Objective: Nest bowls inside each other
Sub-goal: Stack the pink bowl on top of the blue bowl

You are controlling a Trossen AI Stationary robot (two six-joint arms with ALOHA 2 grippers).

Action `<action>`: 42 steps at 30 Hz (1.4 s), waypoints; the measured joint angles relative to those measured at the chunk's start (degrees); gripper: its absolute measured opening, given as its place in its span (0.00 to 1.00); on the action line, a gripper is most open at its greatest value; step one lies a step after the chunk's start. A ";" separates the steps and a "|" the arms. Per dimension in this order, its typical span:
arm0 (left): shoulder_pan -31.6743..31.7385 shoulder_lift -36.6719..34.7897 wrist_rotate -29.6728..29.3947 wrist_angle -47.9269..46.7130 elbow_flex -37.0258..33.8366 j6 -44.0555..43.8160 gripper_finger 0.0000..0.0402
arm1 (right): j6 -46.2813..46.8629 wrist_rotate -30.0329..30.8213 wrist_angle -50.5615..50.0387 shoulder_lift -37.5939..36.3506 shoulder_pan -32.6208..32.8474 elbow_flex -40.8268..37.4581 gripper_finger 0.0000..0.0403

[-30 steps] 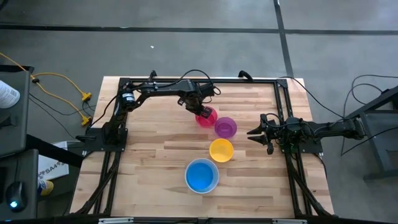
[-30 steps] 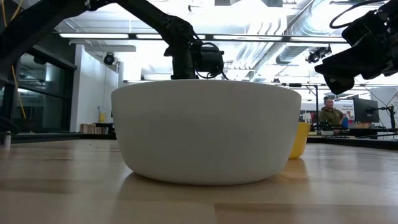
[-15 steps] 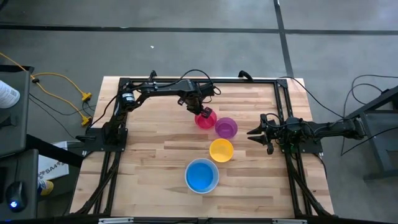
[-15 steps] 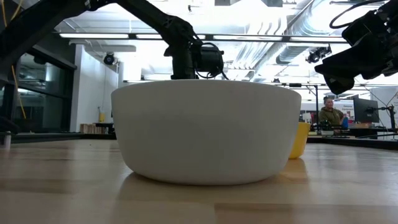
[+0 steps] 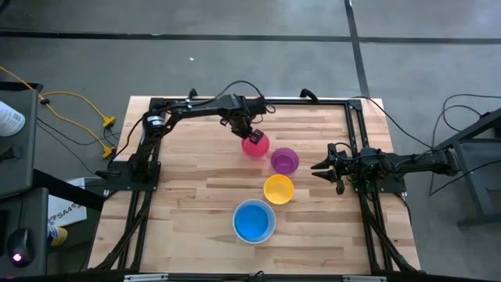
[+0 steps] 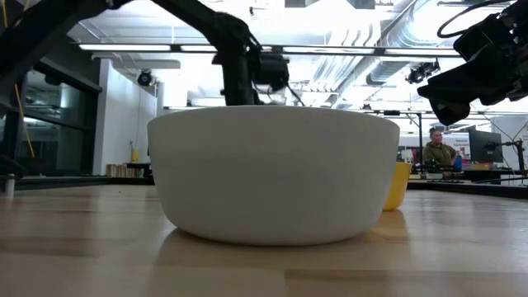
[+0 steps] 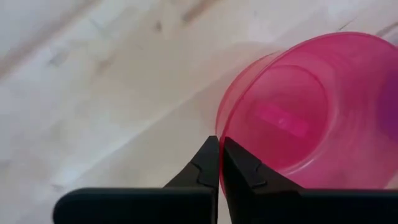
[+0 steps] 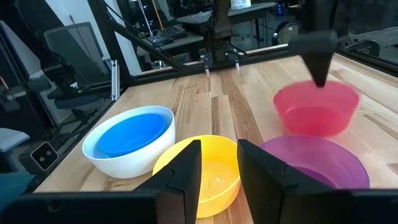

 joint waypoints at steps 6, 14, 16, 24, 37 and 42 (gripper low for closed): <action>0.59 -5.88 -1.50 -6.70 0.06 2.44 0.00 | 0.00 0.02 -0.02 -0.01 -0.01 -0.01 0.24; -4.28 -14.39 -1.76 -13.09 0.06 4.96 0.00 | 0.01 0.01 -0.02 0.00 -0.01 -0.01 0.24; -6.58 -15.92 -1.76 -13.15 0.06 4.94 0.00 | 0.02 0.00 -0.02 0.01 -0.01 -0.02 0.24; -17.99 -17.91 -1.76 -14.13 0.02 3.14 0.00 | 0.00 0.00 -0.02 0.01 0.01 -0.02 0.24; -35.87 -17.42 -3.82 -7.84 0.09 -4.18 0.00 | 0.00 0.00 -0.02 0.01 -0.01 -0.02 0.24; -38.52 -14.12 -3.45 -5.81 0.02 -6.72 0.00 | 0.00 0.00 -0.02 0.01 0.01 -0.02 0.24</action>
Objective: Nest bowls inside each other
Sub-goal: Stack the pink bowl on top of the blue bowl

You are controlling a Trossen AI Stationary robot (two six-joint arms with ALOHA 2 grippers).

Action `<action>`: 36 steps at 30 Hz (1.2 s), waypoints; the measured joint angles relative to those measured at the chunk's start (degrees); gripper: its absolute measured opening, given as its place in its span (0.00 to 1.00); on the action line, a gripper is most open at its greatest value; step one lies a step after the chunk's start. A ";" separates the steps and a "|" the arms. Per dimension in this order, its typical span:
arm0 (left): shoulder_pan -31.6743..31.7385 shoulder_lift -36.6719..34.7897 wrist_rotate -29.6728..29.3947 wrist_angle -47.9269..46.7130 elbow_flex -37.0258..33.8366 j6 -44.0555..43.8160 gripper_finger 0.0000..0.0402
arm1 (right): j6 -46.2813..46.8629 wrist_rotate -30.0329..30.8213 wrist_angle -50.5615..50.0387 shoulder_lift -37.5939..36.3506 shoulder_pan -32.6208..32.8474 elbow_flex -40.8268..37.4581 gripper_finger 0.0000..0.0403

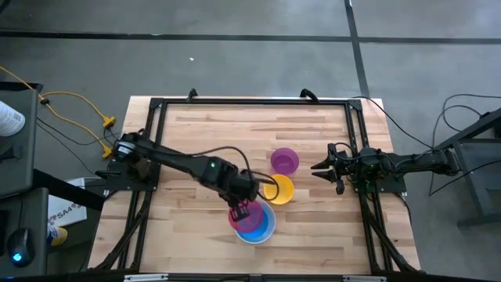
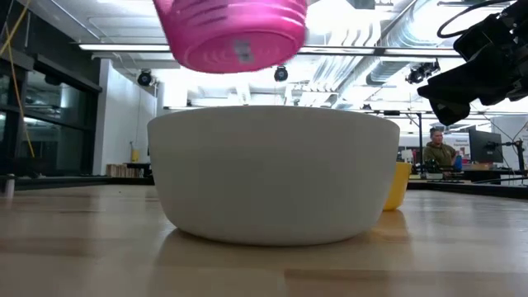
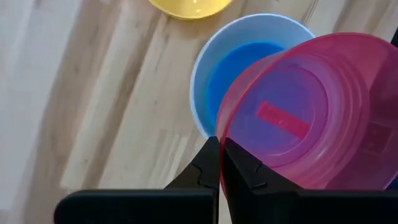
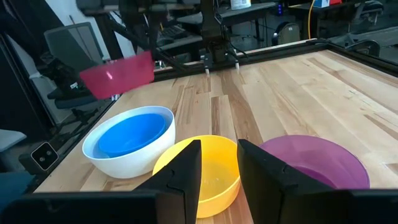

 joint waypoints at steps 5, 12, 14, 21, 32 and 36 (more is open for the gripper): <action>-0.30 3.35 2.80 2.32 0.00 -0.40 0.00 | 0.01 0.00 0.02 -0.02 -0.02 0.02 0.24; 0.63 6.29 6.53 3.85 0.02 -0.39 0.00 | 0.00 0.02 0.00 0.00 -0.02 0.00 0.24; 1.20 6.70 7.53 4.23 0.00 -0.39 0.00 | 0.00 -0.02 -0.01 0.00 0.00 0.02 0.24; 3.35 7.76 9.18 3.73 -0.11 -0.07 0.00 | 0.00 0.00 0.00 -0.02 -0.02 0.02 0.24; 3.87 8.65 10.23 4.41 0.09 0.61 0.00 | 0.00 0.00 0.00 0.00 -0.02 0.00 0.24; 3.87 9.68 10.23 3.98 0.00 0.01 0.00 | 0.02 0.00 0.00 -0.01 -0.02 0.02 0.24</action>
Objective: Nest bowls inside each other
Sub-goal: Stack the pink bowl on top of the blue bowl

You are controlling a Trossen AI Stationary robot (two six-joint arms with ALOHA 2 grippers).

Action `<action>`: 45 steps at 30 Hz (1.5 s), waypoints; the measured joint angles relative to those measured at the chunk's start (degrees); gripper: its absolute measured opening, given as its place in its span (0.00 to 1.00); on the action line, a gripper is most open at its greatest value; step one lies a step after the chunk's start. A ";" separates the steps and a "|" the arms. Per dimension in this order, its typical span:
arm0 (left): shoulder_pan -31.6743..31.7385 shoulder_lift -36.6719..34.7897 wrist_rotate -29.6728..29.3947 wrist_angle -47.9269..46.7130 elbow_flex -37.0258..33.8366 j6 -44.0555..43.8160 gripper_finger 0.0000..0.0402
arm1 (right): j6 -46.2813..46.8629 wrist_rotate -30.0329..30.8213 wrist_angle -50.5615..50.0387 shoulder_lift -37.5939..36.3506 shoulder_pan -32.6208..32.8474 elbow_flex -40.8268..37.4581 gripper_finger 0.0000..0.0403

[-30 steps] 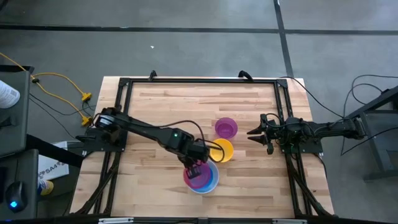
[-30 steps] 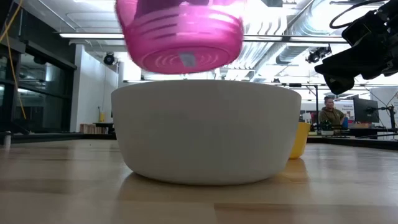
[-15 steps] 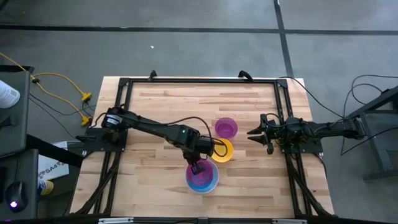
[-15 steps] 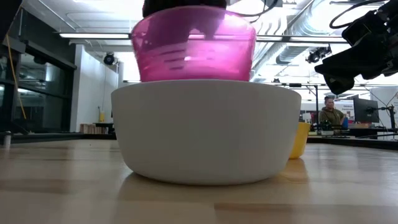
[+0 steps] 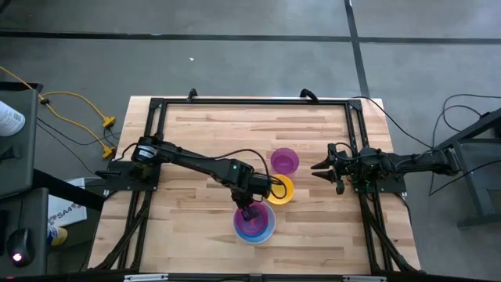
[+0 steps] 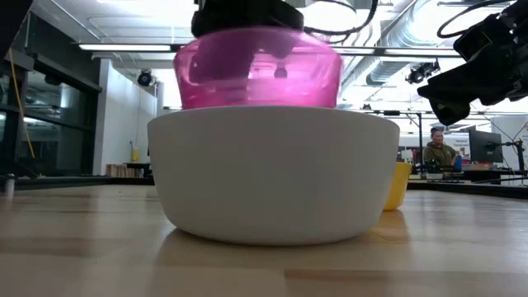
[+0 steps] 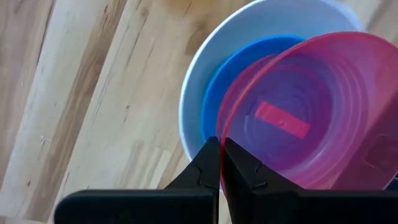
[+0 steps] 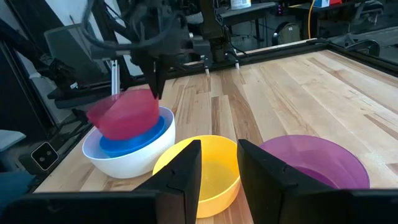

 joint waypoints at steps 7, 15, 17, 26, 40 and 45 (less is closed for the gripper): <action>0.00 2.67 2.11 2.96 0.12 0.04 0.00 | -0.01 0.02 0.00 0.01 0.00 -0.02 0.24; 0.00 3.53 2.89 2.69 0.00 0.03 0.02 | -0.01 0.04 -0.11 -0.01 0.00 -0.01 0.24; 0.00 3.53 2.89 3.33 0.00 0.04 0.04 | -0.02 0.04 -0.13 -0.01 0.00 -0.02 0.24; 0.00 3.53 2.60 3.14 0.00 0.04 0.09 | -0.02 0.04 -0.17 -0.01 0.01 -0.02 0.24; -0.45 3.53 2.60 4.78 0.01 0.02 0.09 | -0.01 0.04 -0.26 -0.01 0.00 -0.02 0.24; -0.87 3.53 2.60 4.79 0.03 0.04 0.09 | -0.02 0.02 -0.26 -0.01 0.00 -0.02 0.24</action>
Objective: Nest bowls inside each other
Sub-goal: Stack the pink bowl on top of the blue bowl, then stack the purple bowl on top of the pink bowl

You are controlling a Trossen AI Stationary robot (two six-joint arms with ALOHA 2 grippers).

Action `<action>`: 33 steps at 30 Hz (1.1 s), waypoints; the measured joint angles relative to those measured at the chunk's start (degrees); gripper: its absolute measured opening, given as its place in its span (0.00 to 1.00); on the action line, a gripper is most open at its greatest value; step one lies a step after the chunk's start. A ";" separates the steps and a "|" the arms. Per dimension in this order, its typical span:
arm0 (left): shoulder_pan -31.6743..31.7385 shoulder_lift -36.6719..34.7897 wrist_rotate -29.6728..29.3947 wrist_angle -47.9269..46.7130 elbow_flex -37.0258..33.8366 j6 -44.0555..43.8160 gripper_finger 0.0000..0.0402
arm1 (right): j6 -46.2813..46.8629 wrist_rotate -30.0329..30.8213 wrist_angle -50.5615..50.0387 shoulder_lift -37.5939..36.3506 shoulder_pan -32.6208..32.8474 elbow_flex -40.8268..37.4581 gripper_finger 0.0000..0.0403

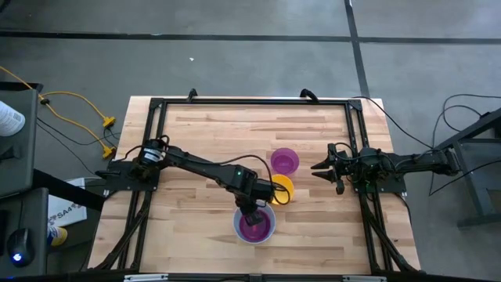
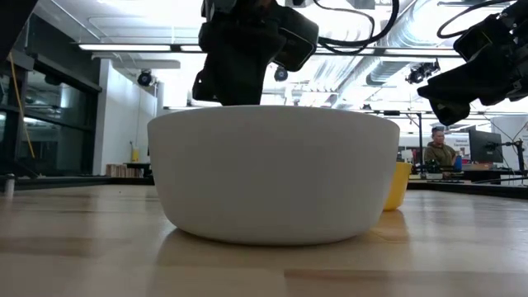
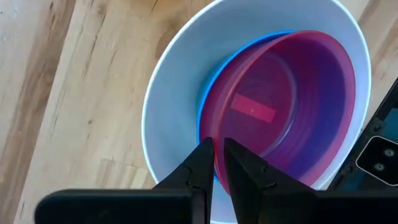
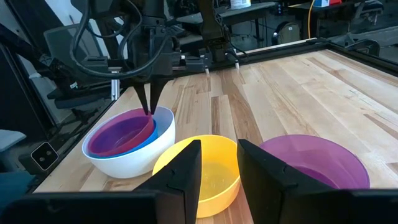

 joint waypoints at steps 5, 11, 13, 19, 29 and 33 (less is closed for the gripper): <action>0.06 0.00 -0.04 0.00 0.00 -0.02 0.09 | 0.00 0.00 0.00 0.01 0.00 0.00 0.24; 0.04 0.00 -0.09 0.00 0.00 -0.02 0.09 | 0.01 0.00 -0.02 0.01 0.01 0.01 0.24; 0.04 0.00 -0.09 0.04 0.00 -0.02 0.09 | 0.00 0.00 -0.02 0.00 0.02 0.00 0.24; 0.67 0.00 -0.22 0.44 0.00 0.01 0.09 | 0.00 0.00 -0.02 0.02 0.00 0.00 0.24; 6.73 0.00 2.83 3.74 0.07 14.91 0.09 | 0.00 -0.02 -0.02 0.00 0.00 0.00 0.24; 8.95 0.00 4.71 5.12 0.07 21.20 0.09 | 0.01 -0.02 -0.02 0.02 0.01 0.01 0.24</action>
